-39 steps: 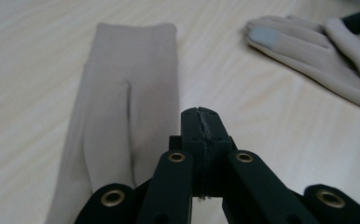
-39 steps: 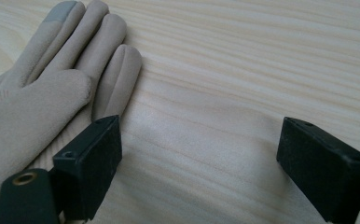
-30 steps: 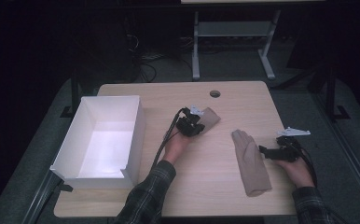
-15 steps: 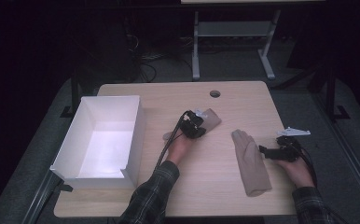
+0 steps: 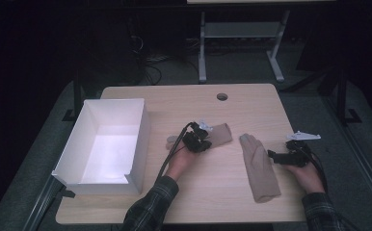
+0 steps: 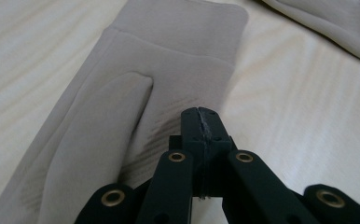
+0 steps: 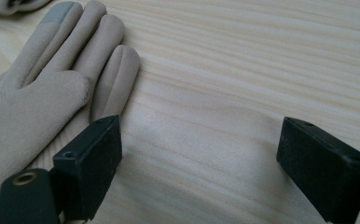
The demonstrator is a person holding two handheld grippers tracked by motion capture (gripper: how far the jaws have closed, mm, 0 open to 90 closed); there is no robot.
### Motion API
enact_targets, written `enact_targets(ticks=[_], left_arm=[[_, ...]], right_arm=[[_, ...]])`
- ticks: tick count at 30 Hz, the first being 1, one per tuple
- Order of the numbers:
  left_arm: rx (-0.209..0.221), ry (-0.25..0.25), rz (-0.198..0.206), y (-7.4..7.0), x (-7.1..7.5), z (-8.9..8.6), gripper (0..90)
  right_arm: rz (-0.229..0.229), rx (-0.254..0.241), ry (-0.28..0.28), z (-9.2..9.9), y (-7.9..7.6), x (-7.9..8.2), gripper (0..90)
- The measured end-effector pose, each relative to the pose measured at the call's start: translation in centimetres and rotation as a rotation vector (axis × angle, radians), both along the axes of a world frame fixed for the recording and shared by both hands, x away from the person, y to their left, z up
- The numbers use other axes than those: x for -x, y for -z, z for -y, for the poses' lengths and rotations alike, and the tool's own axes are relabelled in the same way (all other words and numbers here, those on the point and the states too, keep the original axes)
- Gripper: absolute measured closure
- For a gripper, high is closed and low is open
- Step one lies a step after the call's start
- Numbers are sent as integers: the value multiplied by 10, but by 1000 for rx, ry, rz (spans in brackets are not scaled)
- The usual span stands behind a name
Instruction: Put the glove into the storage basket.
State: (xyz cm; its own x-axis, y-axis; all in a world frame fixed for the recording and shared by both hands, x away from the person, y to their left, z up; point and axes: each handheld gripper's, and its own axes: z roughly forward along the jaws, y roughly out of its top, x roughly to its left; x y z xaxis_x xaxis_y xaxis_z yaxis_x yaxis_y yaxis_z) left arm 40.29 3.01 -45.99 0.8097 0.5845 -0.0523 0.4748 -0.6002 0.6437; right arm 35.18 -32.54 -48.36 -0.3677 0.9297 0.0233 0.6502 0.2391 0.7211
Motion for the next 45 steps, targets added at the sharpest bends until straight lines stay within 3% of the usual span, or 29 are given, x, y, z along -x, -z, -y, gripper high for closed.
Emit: enact_targets(ticks=[17,21,28,36,41,45], left_arm=[[24,52,-31,0,40,-21,899],[48,51,-44,1,52,-30,899],[24,77,-54,-2,69,-42,899],[-1,70,-64,-4,87,-65,899],[15,51,-66,-7,93,-76,898],[54,49,-38,-17,92,-70,898]], right_arm=[[-1,0,1,0,0,0,135],[0,0,2,0,0,0,135],[0,0,2,0,0,0,135],[0,0,1,0,0,0,135],[0,0,2,0,0,0,136],[-3,-3,6,-1,0,0,135]])
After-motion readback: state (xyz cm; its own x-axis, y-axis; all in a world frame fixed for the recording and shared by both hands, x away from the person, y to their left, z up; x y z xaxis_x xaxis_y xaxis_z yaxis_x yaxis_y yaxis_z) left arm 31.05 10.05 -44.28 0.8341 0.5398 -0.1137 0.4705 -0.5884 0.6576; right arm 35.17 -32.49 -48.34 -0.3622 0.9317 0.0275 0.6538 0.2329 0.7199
